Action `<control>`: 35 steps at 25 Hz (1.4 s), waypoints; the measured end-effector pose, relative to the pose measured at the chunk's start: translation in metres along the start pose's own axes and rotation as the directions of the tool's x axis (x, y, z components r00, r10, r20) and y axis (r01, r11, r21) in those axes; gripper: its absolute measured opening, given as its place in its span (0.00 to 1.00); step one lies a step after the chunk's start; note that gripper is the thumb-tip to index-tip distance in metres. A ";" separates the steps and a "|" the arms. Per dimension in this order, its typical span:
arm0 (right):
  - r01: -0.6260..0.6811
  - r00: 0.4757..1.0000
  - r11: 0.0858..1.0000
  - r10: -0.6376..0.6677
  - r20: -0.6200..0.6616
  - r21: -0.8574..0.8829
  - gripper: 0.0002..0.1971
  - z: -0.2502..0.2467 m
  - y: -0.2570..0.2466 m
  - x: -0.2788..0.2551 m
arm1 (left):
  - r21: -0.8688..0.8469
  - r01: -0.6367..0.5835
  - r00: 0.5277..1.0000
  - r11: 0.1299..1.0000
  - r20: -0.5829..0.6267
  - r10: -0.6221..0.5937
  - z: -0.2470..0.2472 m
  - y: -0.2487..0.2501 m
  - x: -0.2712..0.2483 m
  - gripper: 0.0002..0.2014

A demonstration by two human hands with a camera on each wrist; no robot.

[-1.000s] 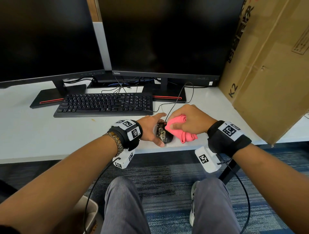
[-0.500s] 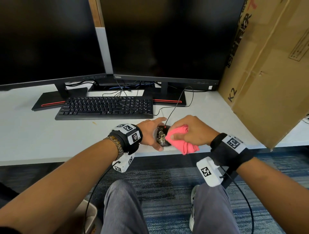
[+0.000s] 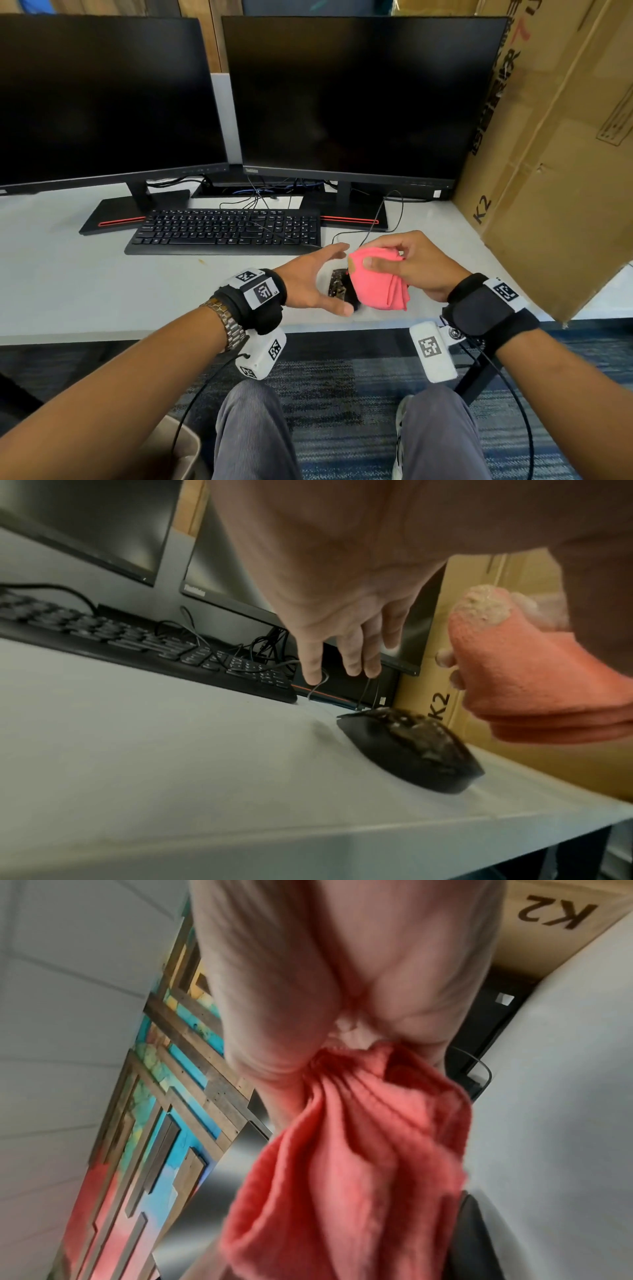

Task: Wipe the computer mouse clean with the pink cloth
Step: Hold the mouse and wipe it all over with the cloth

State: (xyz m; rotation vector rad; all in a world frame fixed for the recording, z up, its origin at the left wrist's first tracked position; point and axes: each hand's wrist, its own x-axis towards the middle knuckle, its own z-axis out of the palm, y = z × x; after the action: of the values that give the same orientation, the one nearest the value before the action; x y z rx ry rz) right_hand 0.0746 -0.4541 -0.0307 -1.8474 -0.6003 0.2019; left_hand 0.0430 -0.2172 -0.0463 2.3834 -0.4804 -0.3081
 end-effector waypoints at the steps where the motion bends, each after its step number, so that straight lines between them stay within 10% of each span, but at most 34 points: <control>1: 0.012 1.000 0.999 -0.011 -0.016 0.045 0.13 0.002 -0.001 0.000 | -0.067 -0.023 1.000 0.998 -0.009 0.022 0.000 -0.001 -0.001 0.52; 5: 0.015 0.998 0.971 -0.001 -0.061 0.237 0.14 0.010 -0.003 -0.001 | -0.265 -0.114 0.989 0.957 -0.124 0.084 0.006 -0.003 -0.004 0.27; 14: 0.018 1.000 0.986 -0.022 0.020 0.168 0.21 0.019 0.001 0.000 | -0.393 -0.221 0.927 0.893 -0.370 0.067 -0.005 -0.005 -0.008 0.03; 21: 0.020 0.997 0.941 0.006 -0.074 0.337 0.16 0.037 0.005 0.000 | -0.484 -0.200 0.922 0.852 -0.388 -0.005 -0.003 0.003 -0.010 0.18; 29: -0.009 0.980 0.848 0.114 -0.165 0.530 0.15 0.067 -0.002 0.004 | -0.786 -0.115 0.947 0.607 -0.271 -0.172 -0.008 0.003 -0.012 0.21; 35: -0.033 0.983 0.957 0.083 -0.162 0.288 0.14 0.071 -0.009 0.000 | -0.785 -0.199 0.900 0.587 -0.383 -0.208 -0.013 0.001 -0.010 0.20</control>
State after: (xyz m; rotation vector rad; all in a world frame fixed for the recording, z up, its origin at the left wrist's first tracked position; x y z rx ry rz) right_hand 0.0424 -0.3929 -0.0480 -1.5848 -0.3751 0.1560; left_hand 0.0382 -0.2060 -0.0355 1.4474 -0.0595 0.0390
